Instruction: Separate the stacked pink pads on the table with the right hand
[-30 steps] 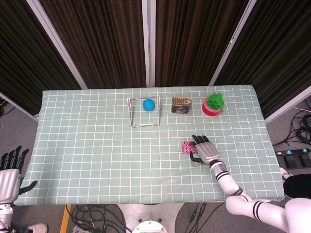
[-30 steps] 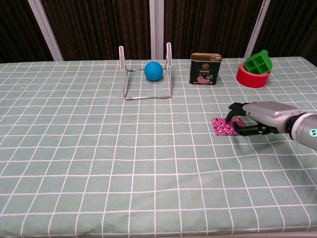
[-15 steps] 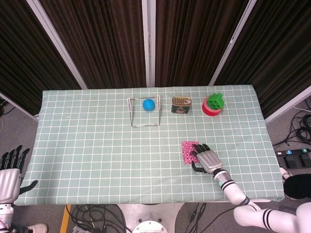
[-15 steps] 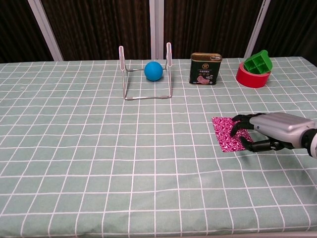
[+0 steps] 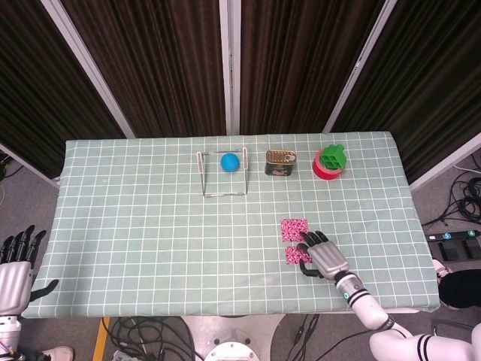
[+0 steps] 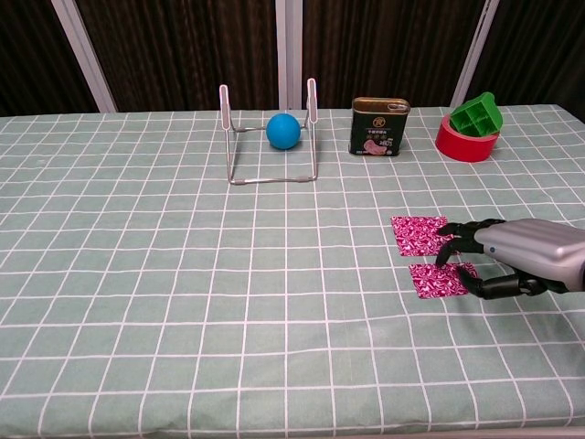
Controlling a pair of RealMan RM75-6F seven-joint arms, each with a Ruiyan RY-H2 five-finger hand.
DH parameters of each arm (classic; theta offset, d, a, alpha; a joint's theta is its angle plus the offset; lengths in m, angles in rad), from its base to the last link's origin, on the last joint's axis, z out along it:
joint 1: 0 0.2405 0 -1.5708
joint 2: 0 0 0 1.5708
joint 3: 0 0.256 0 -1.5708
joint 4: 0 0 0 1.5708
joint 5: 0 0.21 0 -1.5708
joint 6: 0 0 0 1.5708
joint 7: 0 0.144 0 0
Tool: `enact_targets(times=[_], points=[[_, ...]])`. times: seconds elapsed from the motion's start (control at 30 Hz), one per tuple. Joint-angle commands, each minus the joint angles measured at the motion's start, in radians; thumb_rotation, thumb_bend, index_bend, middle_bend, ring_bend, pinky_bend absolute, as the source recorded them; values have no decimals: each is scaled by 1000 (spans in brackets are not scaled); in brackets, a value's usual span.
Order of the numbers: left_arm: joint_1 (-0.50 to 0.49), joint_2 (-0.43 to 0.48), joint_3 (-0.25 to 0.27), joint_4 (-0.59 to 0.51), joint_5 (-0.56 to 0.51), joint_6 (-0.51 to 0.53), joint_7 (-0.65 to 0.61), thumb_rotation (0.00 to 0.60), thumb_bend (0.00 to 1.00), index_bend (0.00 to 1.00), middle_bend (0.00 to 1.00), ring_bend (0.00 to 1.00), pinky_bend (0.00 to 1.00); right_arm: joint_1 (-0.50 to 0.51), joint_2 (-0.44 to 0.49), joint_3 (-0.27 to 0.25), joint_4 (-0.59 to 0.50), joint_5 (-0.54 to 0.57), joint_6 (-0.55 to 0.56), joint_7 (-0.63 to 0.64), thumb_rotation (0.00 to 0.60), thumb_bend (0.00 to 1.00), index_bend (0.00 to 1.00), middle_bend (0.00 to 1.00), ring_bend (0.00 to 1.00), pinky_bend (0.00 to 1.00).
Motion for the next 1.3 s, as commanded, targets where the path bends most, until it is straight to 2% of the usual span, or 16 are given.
enact_targets(times=[0.03,0.27,0.5,0.83,1.3], points=[[-1,0,-1,0,-1,-1,0,600,72,137,51,62,80,1,4,20,-4,-5,12,16,99,560,232,0,0,0],[-2,-3,-2,1,-3,-3,-1,600,72,137,51,62,80,39,-43,71,37,33,-12,0,103,553,232,0,0,0],[3,-2,1,7,-8,-3,-9,600,72,137,51,62,80,72,-112,89,100,77,-37,-48,104,550,232,0,0,0],[3,-2,2,14,-2,-3,-22,600,72,136,51,63,80,73,-123,72,134,99,-36,-79,102,548,232,0,0,0],[-2,1,0,-4,2,-3,-4,600,72,136,51,63,80,27,-44,31,144,100,-11,-82,99,549,232,0,0,0]])
